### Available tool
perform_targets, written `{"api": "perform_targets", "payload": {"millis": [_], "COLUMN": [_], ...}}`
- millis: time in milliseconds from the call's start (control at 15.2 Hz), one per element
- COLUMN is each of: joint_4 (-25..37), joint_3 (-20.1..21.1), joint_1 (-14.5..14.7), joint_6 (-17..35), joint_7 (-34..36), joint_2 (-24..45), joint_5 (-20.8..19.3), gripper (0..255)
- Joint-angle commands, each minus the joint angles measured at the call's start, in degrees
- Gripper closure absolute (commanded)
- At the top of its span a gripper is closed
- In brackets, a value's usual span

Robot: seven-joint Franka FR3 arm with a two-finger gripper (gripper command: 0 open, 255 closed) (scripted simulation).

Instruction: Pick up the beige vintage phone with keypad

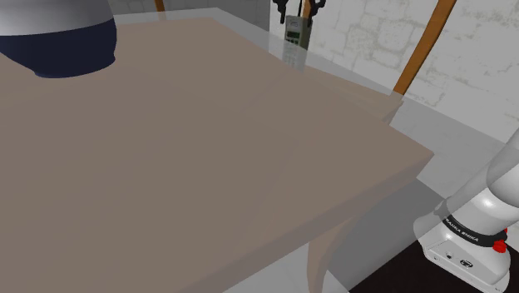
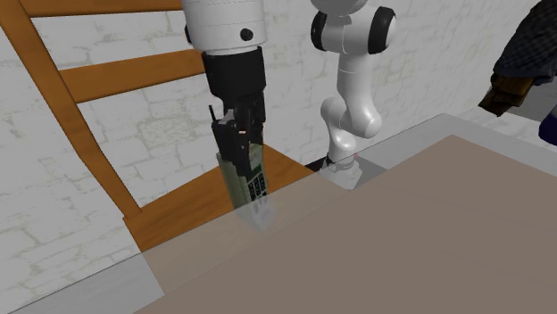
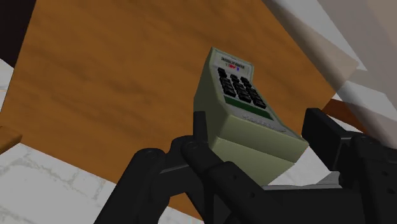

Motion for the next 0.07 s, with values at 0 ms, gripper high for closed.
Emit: {"api": "perform_targets", "payload": {"millis": [0], "joint_4": [1.0], "joint_3": [0.0], "joint_1": [0.1], "joint_6": [-0.6], "joint_7": [0.1], "joint_2": [0.4], "joint_5": [-0.1], "gripper": [255]}}
